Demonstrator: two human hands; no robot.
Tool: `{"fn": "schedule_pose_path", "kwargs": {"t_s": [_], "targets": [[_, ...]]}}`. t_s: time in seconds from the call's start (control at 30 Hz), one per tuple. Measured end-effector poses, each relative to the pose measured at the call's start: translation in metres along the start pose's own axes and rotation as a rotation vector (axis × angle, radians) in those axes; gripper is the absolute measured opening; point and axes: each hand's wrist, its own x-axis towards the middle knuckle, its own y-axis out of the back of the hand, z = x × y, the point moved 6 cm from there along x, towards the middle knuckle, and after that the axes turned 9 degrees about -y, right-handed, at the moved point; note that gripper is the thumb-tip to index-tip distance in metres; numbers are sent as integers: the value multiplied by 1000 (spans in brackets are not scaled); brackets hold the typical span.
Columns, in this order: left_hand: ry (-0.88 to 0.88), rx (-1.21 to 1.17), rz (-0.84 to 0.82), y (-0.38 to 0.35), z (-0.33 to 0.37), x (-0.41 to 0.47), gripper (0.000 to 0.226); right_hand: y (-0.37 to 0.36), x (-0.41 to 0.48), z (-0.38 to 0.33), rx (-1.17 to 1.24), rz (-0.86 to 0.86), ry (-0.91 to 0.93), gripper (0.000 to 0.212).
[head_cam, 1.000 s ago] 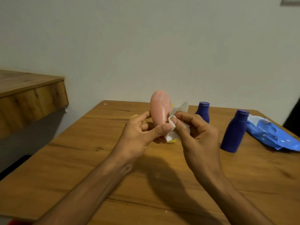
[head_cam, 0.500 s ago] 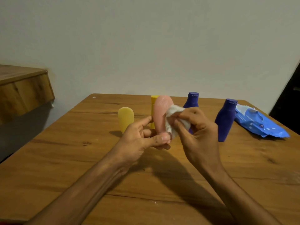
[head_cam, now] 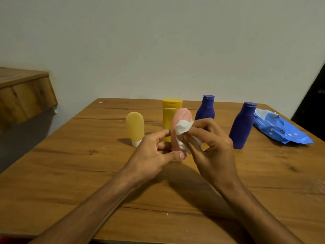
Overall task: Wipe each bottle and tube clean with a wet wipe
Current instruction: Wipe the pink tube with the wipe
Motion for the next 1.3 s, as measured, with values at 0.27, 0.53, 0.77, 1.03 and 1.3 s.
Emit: {"fn": "schedule_pose_path", "kwargs": {"t_s": [0.27,0.53,0.77,1.03,1.3], "targets": [[28,64,-26,-1,-5,-1,46,-2,-5,-4,-100,-59,100,28],[-21,86,-78,-6,-3,-1,43,-8,-11,-5,-119,-138,163,24],[-57,83,-101,-10,-1,-2,38,-8,-13,-14,-193,-89,199,27],[-28,65,-158,-15,-2,-2,37,-2,-10,-10,-185,-5,150,28],[-25,122,-185,-17,-4,-3,38,1,-9,-7,-205,56,155,22]]}}
